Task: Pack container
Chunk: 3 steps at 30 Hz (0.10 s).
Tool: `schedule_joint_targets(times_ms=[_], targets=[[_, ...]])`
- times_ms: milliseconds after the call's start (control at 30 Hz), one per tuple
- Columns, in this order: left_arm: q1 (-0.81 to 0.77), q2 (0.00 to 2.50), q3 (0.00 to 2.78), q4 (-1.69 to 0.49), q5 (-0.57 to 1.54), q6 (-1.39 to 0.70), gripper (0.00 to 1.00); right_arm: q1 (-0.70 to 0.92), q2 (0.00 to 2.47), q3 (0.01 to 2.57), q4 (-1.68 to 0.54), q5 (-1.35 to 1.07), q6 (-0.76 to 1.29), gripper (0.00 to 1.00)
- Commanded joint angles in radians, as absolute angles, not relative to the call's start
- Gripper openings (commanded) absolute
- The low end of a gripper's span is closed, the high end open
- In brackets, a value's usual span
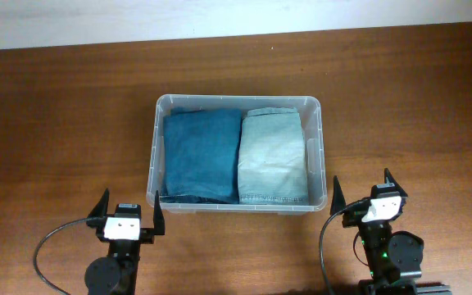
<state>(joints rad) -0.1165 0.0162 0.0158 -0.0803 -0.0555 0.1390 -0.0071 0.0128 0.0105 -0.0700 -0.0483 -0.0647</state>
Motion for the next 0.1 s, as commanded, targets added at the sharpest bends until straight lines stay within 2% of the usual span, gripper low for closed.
schedule_joint_targets(times_ms=[0, 67], targets=[[-0.117, 0.005, 0.009, -0.081, -0.047, 0.159, 0.99, -0.015, 0.004, 0.006, -0.075, -0.041, -0.071, 0.99], [-0.117, 0.005, 0.009, -0.081, -0.047, 0.159, 0.99, -0.015, 0.004, 0.006, -0.075, -0.041, -0.071, 0.99]])
